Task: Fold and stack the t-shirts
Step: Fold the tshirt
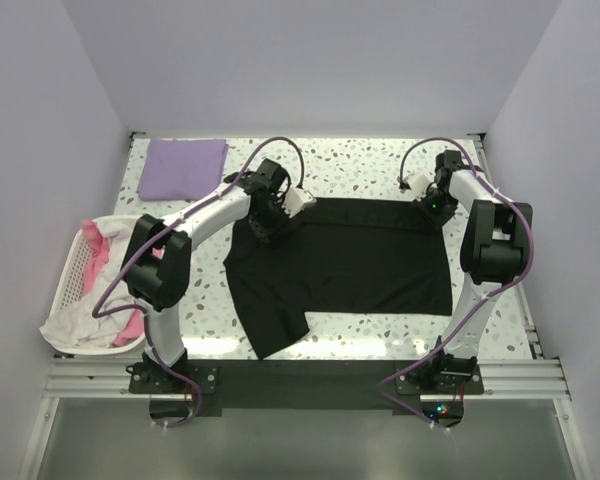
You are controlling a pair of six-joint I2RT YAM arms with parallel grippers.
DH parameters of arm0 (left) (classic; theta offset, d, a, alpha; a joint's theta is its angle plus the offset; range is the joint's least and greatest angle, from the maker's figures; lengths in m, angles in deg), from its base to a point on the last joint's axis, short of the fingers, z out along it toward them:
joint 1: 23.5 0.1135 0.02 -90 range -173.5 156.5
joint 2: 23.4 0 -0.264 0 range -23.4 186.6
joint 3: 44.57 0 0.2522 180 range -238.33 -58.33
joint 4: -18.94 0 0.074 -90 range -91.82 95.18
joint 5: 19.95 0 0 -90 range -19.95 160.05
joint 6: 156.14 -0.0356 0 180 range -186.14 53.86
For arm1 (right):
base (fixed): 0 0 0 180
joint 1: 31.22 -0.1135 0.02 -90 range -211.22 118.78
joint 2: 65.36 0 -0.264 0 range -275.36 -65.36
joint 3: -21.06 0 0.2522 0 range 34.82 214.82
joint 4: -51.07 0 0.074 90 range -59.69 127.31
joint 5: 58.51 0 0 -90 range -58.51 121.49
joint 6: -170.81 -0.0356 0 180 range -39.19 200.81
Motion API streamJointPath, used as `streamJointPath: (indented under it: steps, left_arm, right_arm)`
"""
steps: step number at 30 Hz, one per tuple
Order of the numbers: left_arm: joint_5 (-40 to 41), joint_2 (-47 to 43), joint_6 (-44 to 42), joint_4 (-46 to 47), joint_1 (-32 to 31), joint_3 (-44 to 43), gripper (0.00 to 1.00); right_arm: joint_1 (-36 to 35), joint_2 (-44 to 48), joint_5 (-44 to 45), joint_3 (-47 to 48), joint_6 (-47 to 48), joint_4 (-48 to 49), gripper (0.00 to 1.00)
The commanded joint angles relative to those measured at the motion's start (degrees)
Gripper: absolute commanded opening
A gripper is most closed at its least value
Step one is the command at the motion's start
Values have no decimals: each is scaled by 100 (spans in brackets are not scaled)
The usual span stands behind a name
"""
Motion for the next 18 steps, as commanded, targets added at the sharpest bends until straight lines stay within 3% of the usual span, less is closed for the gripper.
streamJointPath:
  steps: [1,14,18]
  left_arm:
    - [-2,-231,150,-282,-41,-71,0]
    - [-1,-100,-228,-107,-50,466,0]
    - [8,-178,-228,-1,-50,431,23]
  right_arm:
    - [-27,91,105,209,61,39,25]
    - [-18,135,193,288,210,30,24]
    - [-18,135,193,384,228,-31,24]
